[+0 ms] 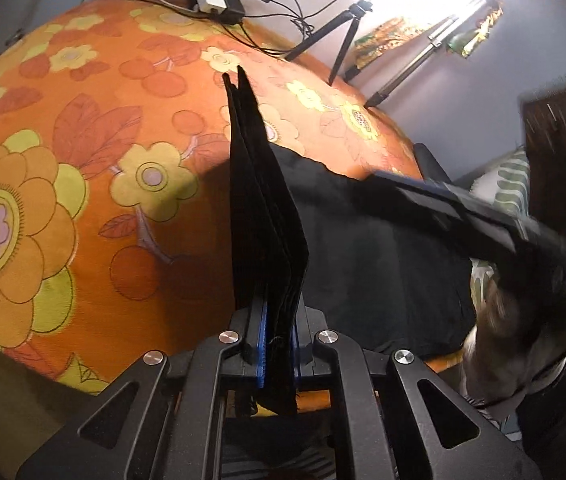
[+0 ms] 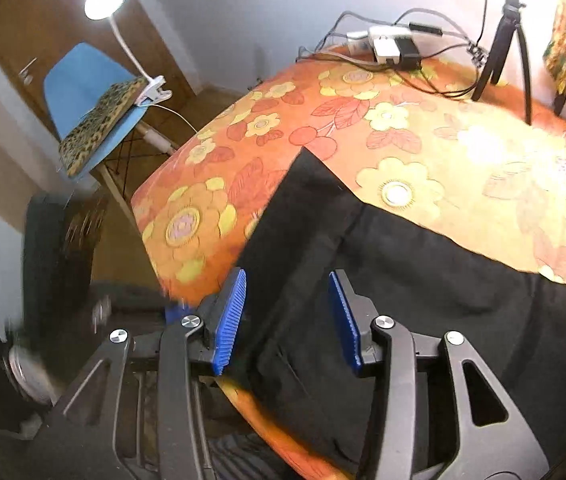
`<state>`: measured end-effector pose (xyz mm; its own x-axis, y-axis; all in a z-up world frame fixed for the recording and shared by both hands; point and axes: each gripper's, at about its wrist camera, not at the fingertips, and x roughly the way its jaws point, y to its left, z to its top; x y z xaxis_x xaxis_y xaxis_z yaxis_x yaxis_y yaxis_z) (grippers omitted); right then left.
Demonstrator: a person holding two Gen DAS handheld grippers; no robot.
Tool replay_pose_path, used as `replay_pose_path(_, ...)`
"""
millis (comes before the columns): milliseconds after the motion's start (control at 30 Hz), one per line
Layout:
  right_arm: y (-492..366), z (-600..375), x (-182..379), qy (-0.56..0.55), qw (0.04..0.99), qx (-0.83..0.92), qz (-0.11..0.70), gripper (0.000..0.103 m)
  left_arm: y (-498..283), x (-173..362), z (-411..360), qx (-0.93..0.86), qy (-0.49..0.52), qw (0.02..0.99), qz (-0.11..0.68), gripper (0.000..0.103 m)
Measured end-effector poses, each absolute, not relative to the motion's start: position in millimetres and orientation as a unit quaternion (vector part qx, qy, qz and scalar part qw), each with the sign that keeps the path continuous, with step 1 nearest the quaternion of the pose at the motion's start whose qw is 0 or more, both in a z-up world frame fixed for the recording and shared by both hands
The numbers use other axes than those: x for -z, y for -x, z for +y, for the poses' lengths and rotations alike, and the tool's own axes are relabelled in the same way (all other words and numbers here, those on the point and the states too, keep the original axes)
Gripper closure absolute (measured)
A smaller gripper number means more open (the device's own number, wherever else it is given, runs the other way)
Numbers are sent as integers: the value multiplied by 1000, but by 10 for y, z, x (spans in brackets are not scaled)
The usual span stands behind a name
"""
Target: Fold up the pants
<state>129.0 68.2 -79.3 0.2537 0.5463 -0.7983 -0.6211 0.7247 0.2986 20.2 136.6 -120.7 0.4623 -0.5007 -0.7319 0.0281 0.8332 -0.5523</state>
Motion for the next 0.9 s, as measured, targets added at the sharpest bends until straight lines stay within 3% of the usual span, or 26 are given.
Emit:
replay_pose_path(367, -1644, 1316, 1159, 112, 762, -304, 561, 60, -172, 1151, 1295, 168, 218, 829, 487, 96)
replay_pose_path(400, -1665, 1305, 1178, 106, 763, -302, 562, 66, -164, 1142, 1284, 171, 215, 830, 485, 96)
replay_pose_path(433, -1683, 1290, 1186, 99, 760, -304, 566, 88, -158, 1136, 1275, 173, 215, 830, 484, 96)
replay_pose_path(467, -1698, 1275, 1193, 86, 758, -307, 569, 96, -146, 1124, 1276, 175, 215, 831, 483, 96)
replay_pose_path(900, -1539, 1314, 620, 5, 790, -363, 494, 99, 90, 515, 1366, 186, 199, 870, 412, 98)
